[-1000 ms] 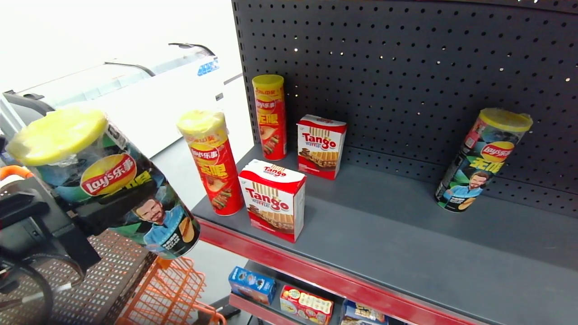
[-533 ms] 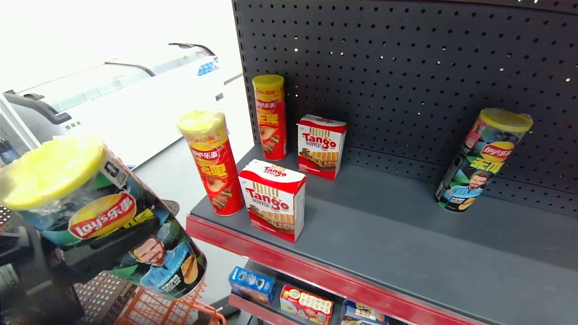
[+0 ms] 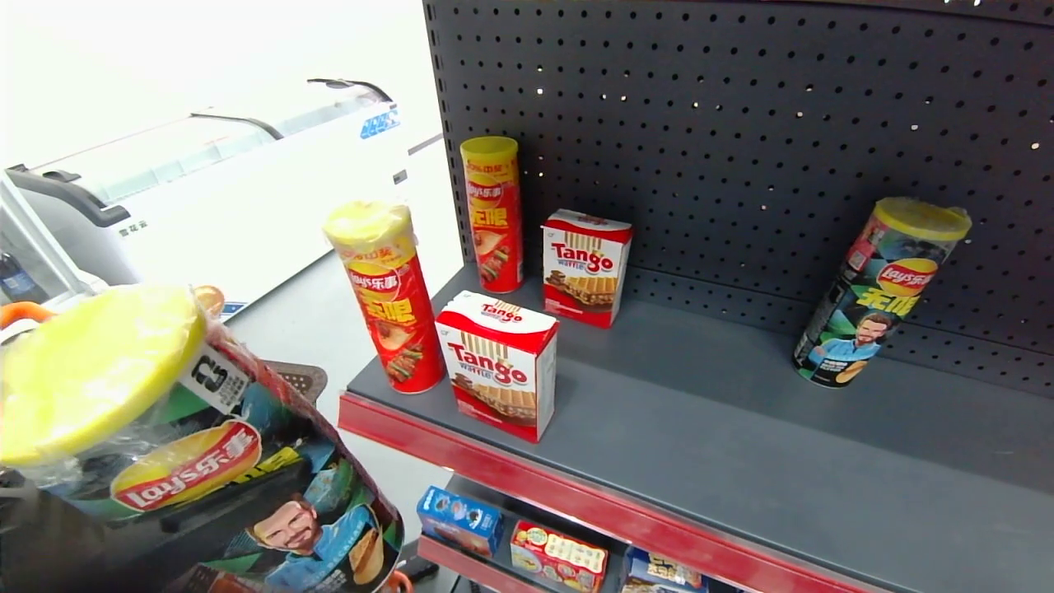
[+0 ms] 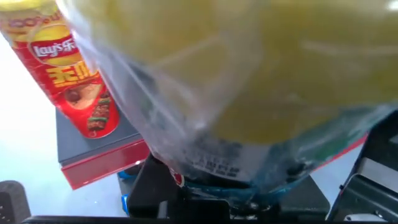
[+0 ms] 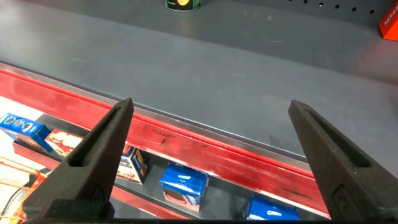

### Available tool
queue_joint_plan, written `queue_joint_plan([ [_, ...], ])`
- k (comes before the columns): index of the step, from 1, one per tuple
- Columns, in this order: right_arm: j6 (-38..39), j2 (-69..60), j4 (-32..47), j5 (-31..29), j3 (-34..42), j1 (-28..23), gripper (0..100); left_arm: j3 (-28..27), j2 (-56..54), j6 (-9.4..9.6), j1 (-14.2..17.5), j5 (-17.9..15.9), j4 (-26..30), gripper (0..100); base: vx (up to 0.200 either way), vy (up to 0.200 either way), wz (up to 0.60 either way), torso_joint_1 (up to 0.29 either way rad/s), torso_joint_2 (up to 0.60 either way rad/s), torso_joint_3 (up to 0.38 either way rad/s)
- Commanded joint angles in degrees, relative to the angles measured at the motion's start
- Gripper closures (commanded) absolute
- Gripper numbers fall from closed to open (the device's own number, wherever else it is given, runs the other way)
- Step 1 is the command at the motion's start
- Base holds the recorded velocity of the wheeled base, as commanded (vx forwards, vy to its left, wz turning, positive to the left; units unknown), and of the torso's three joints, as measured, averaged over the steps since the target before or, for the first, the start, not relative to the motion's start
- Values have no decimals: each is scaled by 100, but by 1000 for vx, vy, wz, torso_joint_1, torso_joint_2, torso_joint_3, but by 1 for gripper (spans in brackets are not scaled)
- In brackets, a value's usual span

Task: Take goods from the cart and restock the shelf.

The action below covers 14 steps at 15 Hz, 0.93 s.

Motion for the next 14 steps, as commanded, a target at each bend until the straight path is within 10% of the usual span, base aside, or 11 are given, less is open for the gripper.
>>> queue_joint_plan([
  [1,-2,8,-1,1,0,0,0,1,272,57,-132,-8,-6,100,0,0,0,0,0,0],
  [14,-2,8,-1,1,0,0,0,-34,712,83,-220,-61,-58,100,0,0,-92,1,1,0],
])
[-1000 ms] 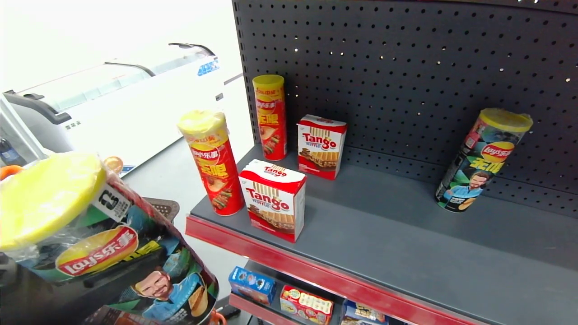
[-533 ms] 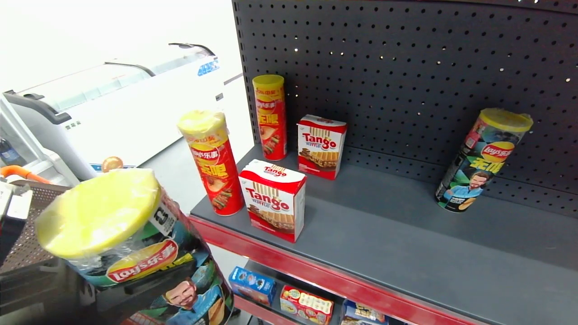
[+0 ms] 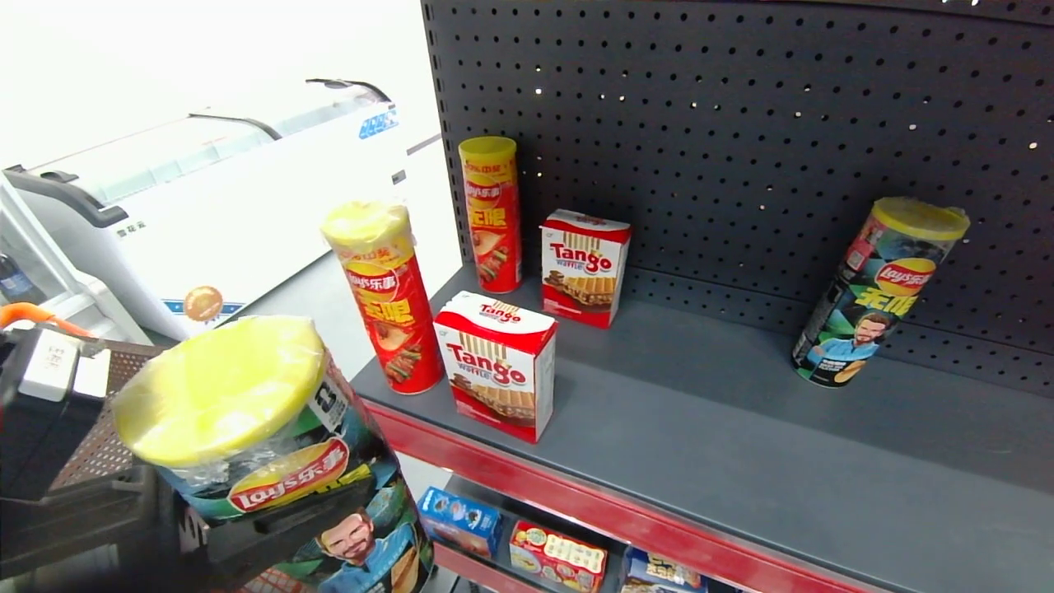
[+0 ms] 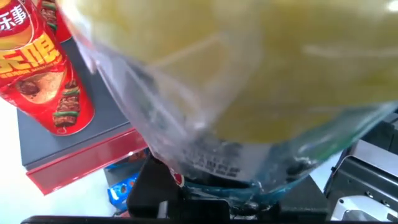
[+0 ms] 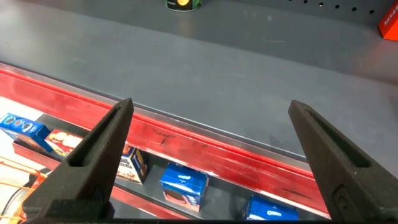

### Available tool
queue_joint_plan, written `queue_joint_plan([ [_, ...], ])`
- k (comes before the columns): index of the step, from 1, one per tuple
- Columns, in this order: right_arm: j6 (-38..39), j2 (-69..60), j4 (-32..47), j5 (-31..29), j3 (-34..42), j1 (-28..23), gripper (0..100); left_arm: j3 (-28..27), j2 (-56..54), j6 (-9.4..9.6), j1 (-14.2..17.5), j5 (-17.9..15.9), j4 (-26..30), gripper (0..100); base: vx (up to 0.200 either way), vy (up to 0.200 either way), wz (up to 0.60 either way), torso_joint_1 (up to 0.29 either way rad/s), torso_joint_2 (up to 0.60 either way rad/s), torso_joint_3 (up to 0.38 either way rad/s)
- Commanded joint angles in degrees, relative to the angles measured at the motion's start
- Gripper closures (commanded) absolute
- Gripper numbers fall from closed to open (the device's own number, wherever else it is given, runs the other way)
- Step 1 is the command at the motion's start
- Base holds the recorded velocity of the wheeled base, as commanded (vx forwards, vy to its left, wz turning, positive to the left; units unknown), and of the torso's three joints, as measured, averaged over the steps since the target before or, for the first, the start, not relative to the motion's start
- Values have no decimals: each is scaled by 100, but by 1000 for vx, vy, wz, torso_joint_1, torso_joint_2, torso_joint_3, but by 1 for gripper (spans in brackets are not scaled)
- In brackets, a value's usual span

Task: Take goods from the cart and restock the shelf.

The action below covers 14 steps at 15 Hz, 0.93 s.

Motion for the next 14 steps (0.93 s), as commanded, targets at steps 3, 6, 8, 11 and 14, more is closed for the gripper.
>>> queue_joint_plan([
  [3,-2,8,-5,1,0,0,0,-2,20,-3,20,8,-14,100,0,0,-600,4,4,4],
  [6,-2,8,-5,1,0,0,0,34,12,-12,20,8,-14,100,0,0,-600,-1,4,1],
  [8,-2,8,-5,1,0,0,0,34,12,-12,20,8,-14,100,0,0,-600,5,5,5],
  [11,-2,8,-5,1,0,0,0,42,12,-21,20,8,-14,100,0,0,0,0,0,0],
  [14,-2,8,-5,1,0,0,0,51,-6,-21,29,8,-14,100,0,0,0,0,0,0],
])
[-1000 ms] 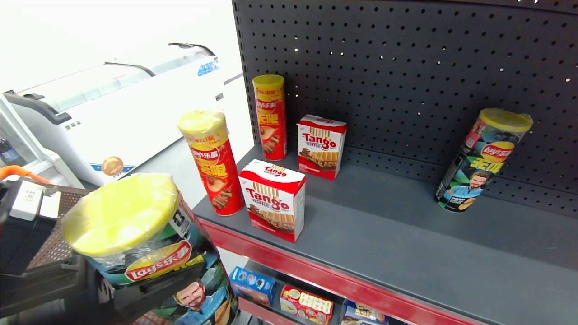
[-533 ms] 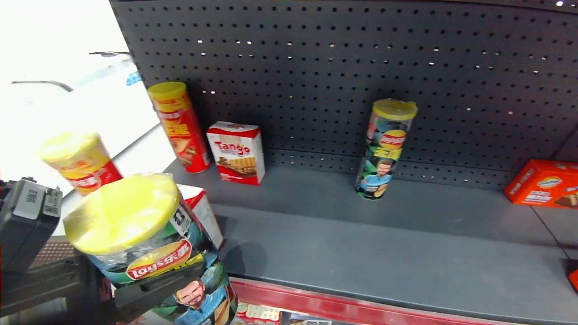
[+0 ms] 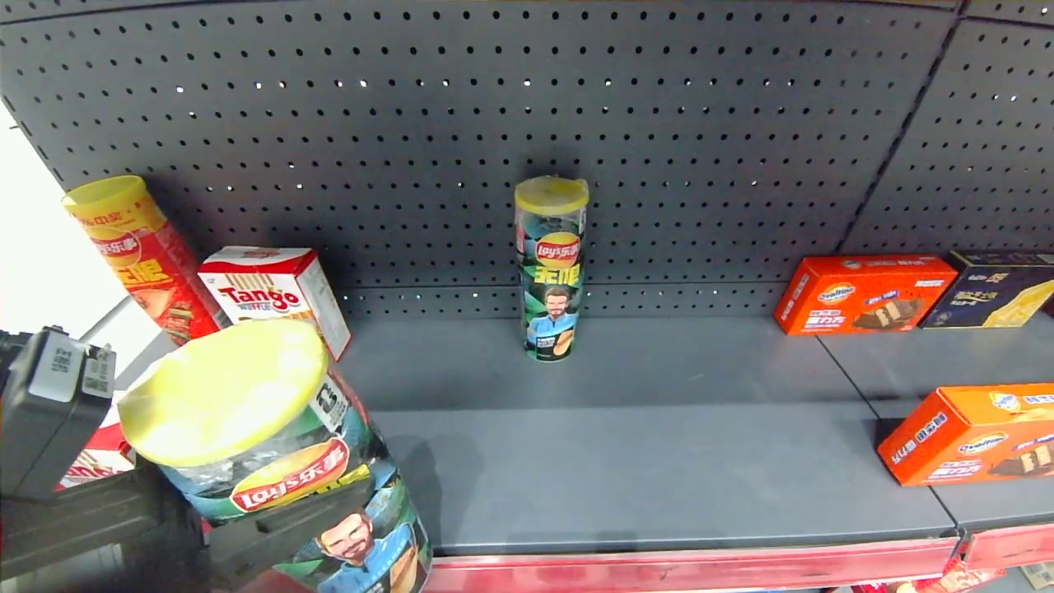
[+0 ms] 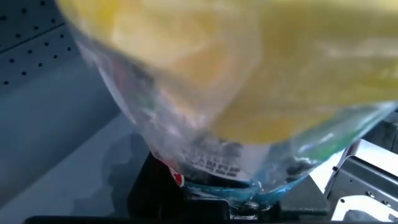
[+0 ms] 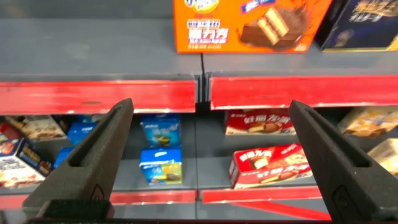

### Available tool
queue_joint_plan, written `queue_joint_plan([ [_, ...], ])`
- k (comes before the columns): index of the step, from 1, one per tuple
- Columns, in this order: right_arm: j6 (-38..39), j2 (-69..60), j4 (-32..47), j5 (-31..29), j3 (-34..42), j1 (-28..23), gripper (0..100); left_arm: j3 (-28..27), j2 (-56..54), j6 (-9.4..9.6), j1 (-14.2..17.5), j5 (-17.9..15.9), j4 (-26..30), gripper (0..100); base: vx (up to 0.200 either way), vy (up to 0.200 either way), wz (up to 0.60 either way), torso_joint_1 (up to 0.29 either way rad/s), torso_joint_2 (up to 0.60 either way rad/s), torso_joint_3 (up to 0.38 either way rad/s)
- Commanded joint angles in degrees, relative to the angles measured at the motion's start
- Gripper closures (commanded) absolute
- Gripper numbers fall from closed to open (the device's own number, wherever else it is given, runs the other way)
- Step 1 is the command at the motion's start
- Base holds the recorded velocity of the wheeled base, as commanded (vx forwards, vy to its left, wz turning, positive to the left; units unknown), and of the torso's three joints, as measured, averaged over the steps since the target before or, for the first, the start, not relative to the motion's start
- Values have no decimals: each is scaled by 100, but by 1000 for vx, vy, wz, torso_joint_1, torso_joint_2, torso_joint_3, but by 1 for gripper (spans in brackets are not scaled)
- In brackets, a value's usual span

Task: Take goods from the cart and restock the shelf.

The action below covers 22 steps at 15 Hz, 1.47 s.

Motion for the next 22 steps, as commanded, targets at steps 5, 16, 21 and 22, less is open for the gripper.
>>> queue_joint_plan([
  [5,-10,8,-5,10,0,0,0,16,-21,17,8,17,-1,100,0,0,0,0,0,0],
  [16,-28,2100,268,572,-2101,413,0,-10,-47,26,8,34,-10,100,0,0,0,0,0,0],
  [21,-230,3181,13,941,-2637,1239,0,-81,-47,61,-28,193,-10,100,0,0,0,0,0,0],
  [22,-230,3576,-119,959,-2892,1248,0,-116,-38,61,-28,193,-10,100,0,0,0,0,0,0],
])
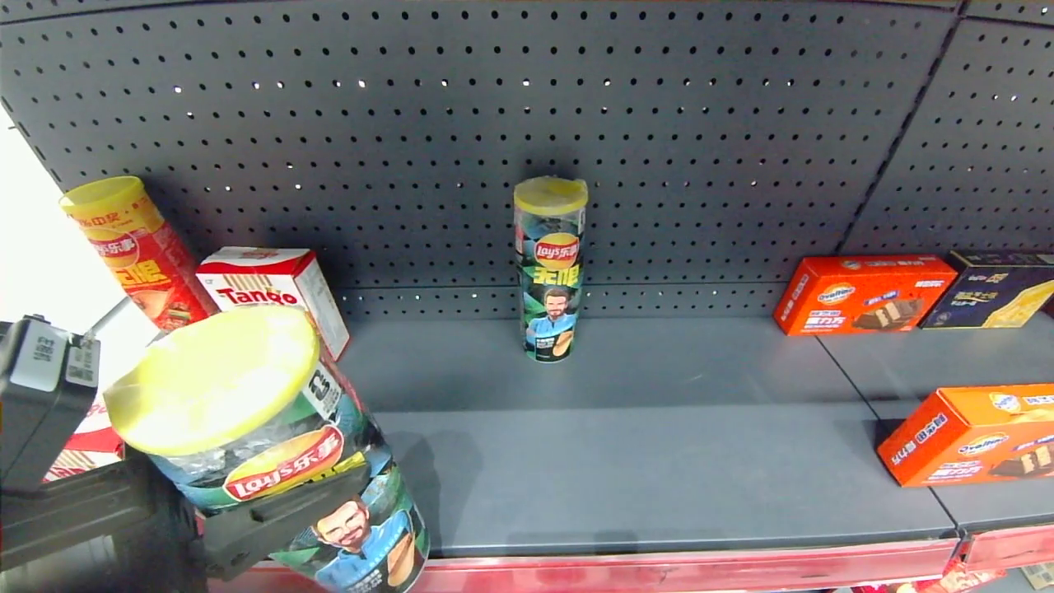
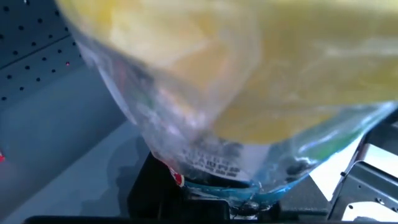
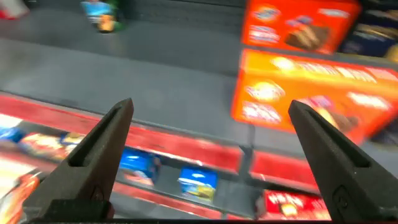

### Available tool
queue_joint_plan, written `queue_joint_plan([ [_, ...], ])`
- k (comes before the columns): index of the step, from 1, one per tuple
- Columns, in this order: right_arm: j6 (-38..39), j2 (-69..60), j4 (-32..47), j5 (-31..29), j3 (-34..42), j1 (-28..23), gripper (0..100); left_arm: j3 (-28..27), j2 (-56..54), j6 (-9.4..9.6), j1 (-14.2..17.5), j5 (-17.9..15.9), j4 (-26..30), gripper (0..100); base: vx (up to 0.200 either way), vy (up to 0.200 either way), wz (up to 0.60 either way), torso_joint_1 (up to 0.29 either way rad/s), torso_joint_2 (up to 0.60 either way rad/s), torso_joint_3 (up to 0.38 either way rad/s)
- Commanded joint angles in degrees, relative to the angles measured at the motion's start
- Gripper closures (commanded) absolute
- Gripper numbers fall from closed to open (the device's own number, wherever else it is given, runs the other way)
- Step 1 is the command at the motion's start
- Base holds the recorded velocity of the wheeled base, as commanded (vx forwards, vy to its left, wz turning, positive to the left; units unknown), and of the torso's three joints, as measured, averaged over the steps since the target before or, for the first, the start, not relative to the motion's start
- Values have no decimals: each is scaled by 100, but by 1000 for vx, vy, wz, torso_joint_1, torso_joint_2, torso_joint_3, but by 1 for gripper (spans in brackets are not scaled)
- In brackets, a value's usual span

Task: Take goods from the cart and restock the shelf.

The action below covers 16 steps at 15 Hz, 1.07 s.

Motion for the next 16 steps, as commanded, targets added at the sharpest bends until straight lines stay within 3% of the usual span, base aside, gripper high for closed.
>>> queue_joint_plan([
  [1,-4,1237,-234,69,-605,207,0,-42,14,10,7,10,0,100,0,0,0,0,0,0],
  [4,5,1923,-365,95,-895,567,0,-191,49,2,51,36,-9,100,0,0,0,0,0,0],
  [5,66,2389,-858,51,-965,840,0,-209,49,2,60,80,-9,100,0,0,0,0,0,0],
  [8,66,3364,-2053,60,-1027,937,0,-130,6,-16,51,124,0,100,0,0,0,0,0,0],
  [12,57,4032,-2158,78,-1598,1165,0,-261,14,-34,51,124,-9,100,0,0,0,0,0,0],
  [15,13,4876,-2317,649,-2354,1315,0,-261,14,-34,51,124,-9,100,0,0,0,0,0,0],
  [16,-259,5324,-2580,1080,-2688,1191,0,-235,14,-42,51,124,-9,100,0,0,0,0,0,0],
])
